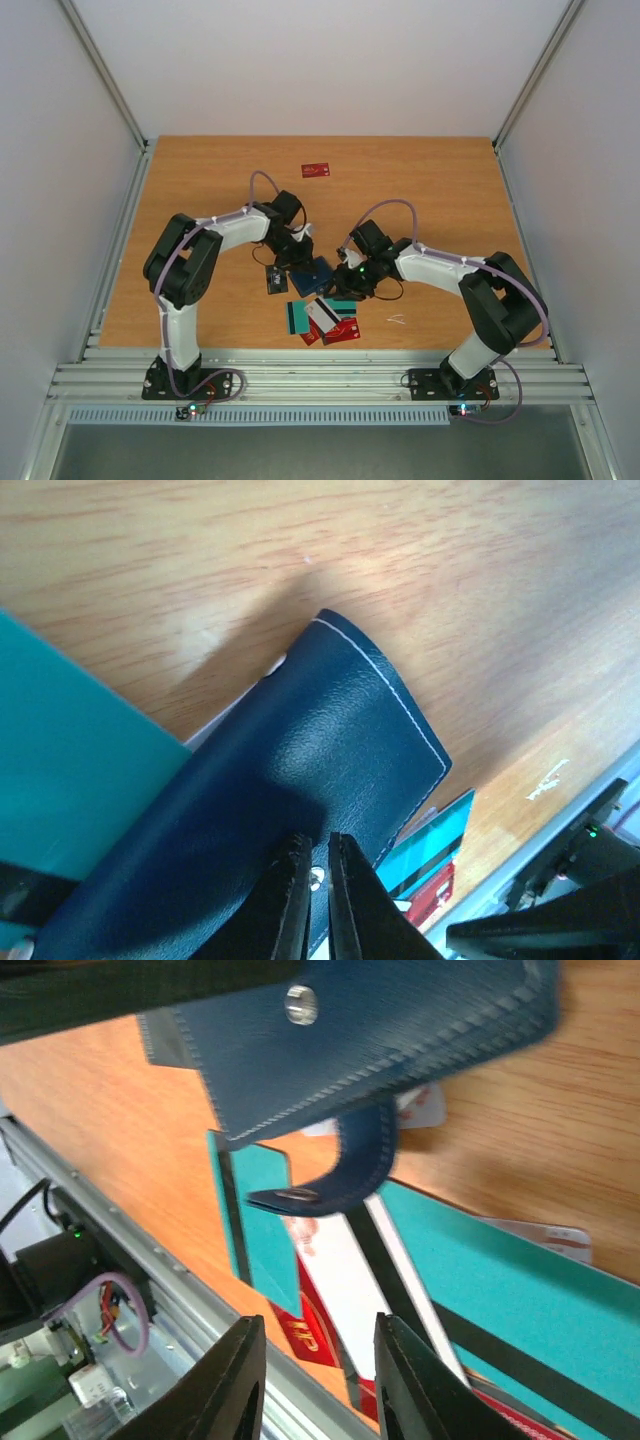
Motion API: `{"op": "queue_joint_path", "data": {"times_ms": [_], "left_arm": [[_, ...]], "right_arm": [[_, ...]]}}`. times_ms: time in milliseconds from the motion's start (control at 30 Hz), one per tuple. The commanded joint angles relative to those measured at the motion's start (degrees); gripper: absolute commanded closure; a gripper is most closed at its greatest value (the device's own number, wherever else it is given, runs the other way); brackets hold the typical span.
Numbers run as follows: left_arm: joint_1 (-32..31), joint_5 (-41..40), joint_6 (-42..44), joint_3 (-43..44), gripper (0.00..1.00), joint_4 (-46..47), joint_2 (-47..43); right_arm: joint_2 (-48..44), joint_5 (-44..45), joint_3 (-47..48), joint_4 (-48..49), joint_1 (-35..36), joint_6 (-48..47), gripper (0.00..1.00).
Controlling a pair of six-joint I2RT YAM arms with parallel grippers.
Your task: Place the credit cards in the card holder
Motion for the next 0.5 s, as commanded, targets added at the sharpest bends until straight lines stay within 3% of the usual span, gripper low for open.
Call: {"op": "queue_joint_path", "data": {"times_ms": [0,467], "left_arm": [[0.54,-8.84,-0.80,-2.97,0.90,1.04,-2.53],[-0.12,-9.87,10.03,2.22,0.85,-9.87,-5.98]], "right_arm": [[1.66,2.80,1.37,-1.59,0.36,-0.08,0.70],[5.35,1.46,2.90,3.31,0.87,1.37,0.73]]}}
